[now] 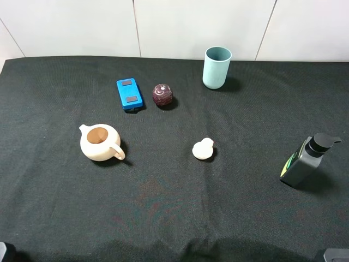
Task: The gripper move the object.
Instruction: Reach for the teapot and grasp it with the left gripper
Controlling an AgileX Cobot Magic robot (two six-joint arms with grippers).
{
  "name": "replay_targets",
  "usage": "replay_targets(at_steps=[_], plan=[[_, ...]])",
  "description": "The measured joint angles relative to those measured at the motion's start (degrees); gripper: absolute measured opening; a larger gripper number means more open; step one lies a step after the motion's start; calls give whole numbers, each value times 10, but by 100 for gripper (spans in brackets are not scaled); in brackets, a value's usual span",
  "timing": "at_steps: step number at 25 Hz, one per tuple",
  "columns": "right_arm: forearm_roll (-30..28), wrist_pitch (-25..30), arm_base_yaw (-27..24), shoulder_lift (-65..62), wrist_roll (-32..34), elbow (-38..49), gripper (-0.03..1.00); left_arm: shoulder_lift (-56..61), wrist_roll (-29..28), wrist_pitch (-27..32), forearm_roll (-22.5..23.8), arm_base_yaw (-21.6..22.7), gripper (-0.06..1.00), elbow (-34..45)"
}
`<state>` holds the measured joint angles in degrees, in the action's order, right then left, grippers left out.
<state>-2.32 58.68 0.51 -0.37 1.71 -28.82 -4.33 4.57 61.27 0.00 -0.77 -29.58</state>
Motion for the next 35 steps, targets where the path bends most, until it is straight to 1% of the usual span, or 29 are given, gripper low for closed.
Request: replay_targets(at_steps=[8,14,25,31,35], plan=[[0,0,0,0,0,0,69,-145,23,8,-18,0,88,-49],[0,0,0,0,0,0,69,-241,39,7,-47,-2,87,-64],[0,0,0,0,0,0,69,-349,41,-21,-95,-51,84,-66],[0,0,0,0,0,0,69,-402,41,-26,-108,-68,83,-66],[0,0,0,0,0,0,69,-433,41,-42,-109,-93,83,-66]])
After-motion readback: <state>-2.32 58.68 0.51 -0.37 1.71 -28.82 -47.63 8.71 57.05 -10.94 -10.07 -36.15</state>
